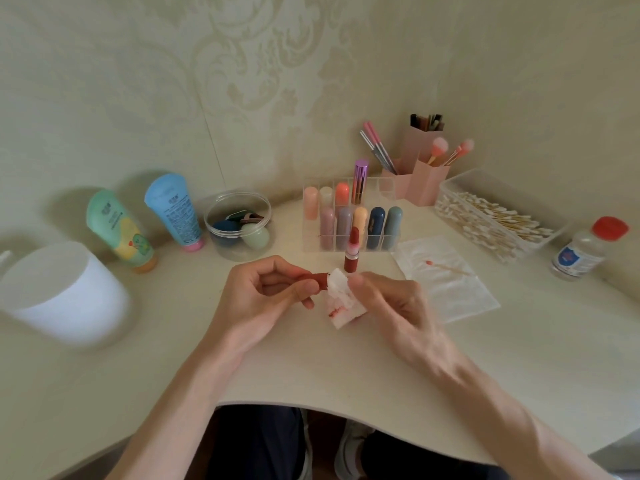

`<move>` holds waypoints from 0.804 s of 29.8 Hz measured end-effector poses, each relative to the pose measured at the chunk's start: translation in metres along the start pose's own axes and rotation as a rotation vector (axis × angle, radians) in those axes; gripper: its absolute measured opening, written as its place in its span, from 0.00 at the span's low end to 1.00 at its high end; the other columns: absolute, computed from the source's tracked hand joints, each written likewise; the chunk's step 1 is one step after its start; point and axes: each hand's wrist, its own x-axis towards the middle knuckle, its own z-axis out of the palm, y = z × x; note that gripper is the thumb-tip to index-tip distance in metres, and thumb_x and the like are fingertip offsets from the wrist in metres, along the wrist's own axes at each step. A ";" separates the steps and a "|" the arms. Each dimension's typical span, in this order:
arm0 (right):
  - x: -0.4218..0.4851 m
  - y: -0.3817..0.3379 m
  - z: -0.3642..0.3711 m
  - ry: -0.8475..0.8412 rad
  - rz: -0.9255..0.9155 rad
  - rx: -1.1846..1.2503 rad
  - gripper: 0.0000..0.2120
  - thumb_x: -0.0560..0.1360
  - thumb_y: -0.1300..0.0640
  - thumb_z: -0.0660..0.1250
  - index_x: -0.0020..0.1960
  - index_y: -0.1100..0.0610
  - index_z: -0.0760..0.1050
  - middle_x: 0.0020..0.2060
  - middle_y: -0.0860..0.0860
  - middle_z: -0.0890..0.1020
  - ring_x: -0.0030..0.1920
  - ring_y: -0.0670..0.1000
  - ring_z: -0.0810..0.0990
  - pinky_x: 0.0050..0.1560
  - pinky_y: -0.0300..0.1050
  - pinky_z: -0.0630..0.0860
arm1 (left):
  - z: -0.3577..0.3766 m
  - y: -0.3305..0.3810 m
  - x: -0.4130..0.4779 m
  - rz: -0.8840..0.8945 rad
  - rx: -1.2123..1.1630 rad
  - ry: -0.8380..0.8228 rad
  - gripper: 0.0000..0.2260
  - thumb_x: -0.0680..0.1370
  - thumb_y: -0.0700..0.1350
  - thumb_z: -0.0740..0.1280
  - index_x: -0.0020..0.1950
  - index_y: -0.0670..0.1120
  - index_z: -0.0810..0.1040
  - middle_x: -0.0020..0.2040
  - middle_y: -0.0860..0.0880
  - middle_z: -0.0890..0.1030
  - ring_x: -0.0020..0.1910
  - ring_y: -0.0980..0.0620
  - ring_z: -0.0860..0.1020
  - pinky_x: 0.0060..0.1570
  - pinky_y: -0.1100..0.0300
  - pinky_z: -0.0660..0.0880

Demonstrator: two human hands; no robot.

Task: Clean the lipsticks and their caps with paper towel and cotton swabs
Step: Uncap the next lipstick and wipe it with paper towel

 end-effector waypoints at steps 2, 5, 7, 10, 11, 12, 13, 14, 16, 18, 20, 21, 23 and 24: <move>0.000 -0.003 0.001 -0.046 0.070 0.076 0.18 0.85 0.50 0.64 0.52 0.62 0.87 0.45 0.54 0.89 0.48 0.55 0.88 0.50 0.55 0.84 | -0.001 0.000 -0.001 0.002 0.001 -0.002 0.13 0.67 0.44 0.78 0.46 0.37 0.84 0.42 0.40 0.87 0.35 0.49 0.84 0.33 0.65 0.74; 0.001 -0.004 -0.003 -0.056 0.235 0.244 0.21 0.83 0.48 0.62 0.54 0.61 0.87 0.49 0.55 0.89 0.54 0.55 0.88 0.59 0.52 0.82 | -0.003 -0.002 0.000 -0.006 -0.015 0.002 0.14 0.66 0.46 0.78 0.46 0.39 0.84 0.42 0.39 0.87 0.35 0.48 0.83 0.33 0.62 0.73; 0.002 -0.005 -0.004 -0.069 0.234 0.312 0.16 0.84 0.52 0.65 0.55 0.62 0.87 0.51 0.55 0.89 0.56 0.54 0.87 0.60 0.47 0.80 | -0.002 -0.002 0.000 -0.007 -0.020 -0.012 0.13 0.67 0.45 0.78 0.46 0.38 0.84 0.42 0.38 0.87 0.35 0.48 0.83 0.32 0.62 0.73; 0.002 -0.002 0.000 -0.053 0.100 0.263 0.09 0.79 0.62 0.73 0.57 0.63 0.85 0.51 0.55 0.89 0.53 0.56 0.89 0.58 0.49 0.83 | 0.001 -0.003 0.000 0.016 -0.037 -0.048 0.11 0.68 0.41 0.78 0.45 0.36 0.83 0.41 0.39 0.87 0.33 0.50 0.83 0.33 0.66 0.75; 0.002 0.000 0.002 -0.022 0.085 0.254 0.09 0.77 0.63 0.75 0.56 0.63 0.86 0.50 0.55 0.89 0.52 0.56 0.89 0.58 0.51 0.84 | 0.001 -0.003 0.000 0.020 -0.036 -0.056 0.11 0.67 0.40 0.78 0.45 0.36 0.83 0.41 0.40 0.87 0.33 0.50 0.84 0.34 0.66 0.76; 0.002 0.002 0.004 0.011 0.070 0.232 0.09 0.75 0.63 0.76 0.55 0.63 0.86 0.49 0.54 0.89 0.51 0.56 0.89 0.57 0.51 0.84 | 0.002 -0.003 0.000 0.020 -0.031 -0.062 0.11 0.67 0.40 0.78 0.45 0.37 0.83 0.41 0.40 0.87 0.34 0.50 0.84 0.35 0.66 0.77; 0.002 0.004 0.006 0.045 0.048 0.191 0.08 0.75 0.63 0.77 0.53 0.62 0.86 0.47 0.52 0.90 0.49 0.55 0.90 0.55 0.48 0.85 | 0.002 -0.004 0.000 0.017 -0.025 -0.068 0.11 0.67 0.41 0.78 0.44 0.38 0.83 0.41 0.41 0.87 0.34 0.50 0.85 0.36 0.66 0.78; 0.002 0.005 0.007 0.073 0.032 0.139 0.07 0.74 0.63 0.78 0.52 0.62 0.86 0.46 0.51 0.90 0.47 0.53 0.90 0.54 0.46 0.85 | 0.002 -0.005 0.000 0.009 -0.019 -0.078 0.10 0.67 0.42 0.79 0.44 0.40 0.83 0.41 0.42 0.87 0.35 0.49 0.85 0.35 0.65 0.78; 0.002 0.007 0.009 0.114 -0.002 0.064 0.06 0.74 0.62 0.78 0.51 0.60 0.87 0.45 0.48 0.89 0.45 0.50 0.89 0.52 0.42 0.84 | 0.001 -0.005 0.001 -0.005 0.006 -0.110 0.09 0.69 0.46 0.78 0.44 0.43 0.84 0.41 0.42 0.87 0.35 0.49 0.84 0.33 0.63 0.76; 0.001 0.008 0.009 0.146 -0.052 0.010 0.05 0.75 0.62 0.78 0.50 0.57 0.87 0.44 0.46 0.89 0.43 0.50 0.88 0.51 0.40 0.83 | 0.000 -0.005 0.001 -0.009 0.016 -0.157 0.10 0.74 0.46 0.74 0.49 0.41 0.84 0.42 0.42 0.87 0.34 0.47 0.82 0.31 0.61 0.75; 0.001 0.007 0.008 0.168 -0.093 -0.022 0.05 0.75 0.62 0.77 0.50 0.54 0.86 0.44 0.45 0.88 0.42 0.50 0.87 0.50 0.40 0.82 | -0.002 -0.005 0.003 -0.030 0.011 -0.201 0.13 0.78 0.47 0.69 0.53 0.38 0.83 0.42 0.42 0.86 0.32 0.46 0.81 0.30 0.60 0.73; 0.000 0.007 0.007 0.172 -0.109 -0.035 0.06 0.75 0.62 0.77 0.50 0.54 0.85 0.43 0.46 0.88 0.41 0.50 0.86 0.50 0.40 0.81 | -0.001 -0.005 0.003 -0.041 0.017 -0.216 0.13 0.79 0.47 0.68 0.53 0.37 0.84 0.42 0.42 0.86 0.31 0.46 0.80 0.29 0.60 0.73; -0.001 0.007 0.007 0.170 -0.125 -0.059 0.05 0.76 0.62 0.77 0.50 0.53 0.85 0.43 0.47 0.87 0.41 0.51 0.84 0.49 0.42 0.81 | -0.001 -0.006 0.003 -0.031 0.028 -0.217 0.12 0.78 0.45 0.69 0.53 0.36 0.84 0.41 0.42 0.86 0.31 0.46 0.81 0.28 0.60 0.73; -0.001 0.008 0.007 0.167 -0.123 -0.055 0.04 0.76 0.61 0.77 0.50 0.54 0.85 0.43 0.47 0.87 0.41 0.52 0.84 0.48 0.43 0.81 | -0.001 -0.007 0.003 -0.019 0.026 -0.209 0.11 0.77 0.43 0.70 0.53 0.35 0.84 0.41 0.41 0.86 0.31 0.47 0.81 0.28 0.61 0.73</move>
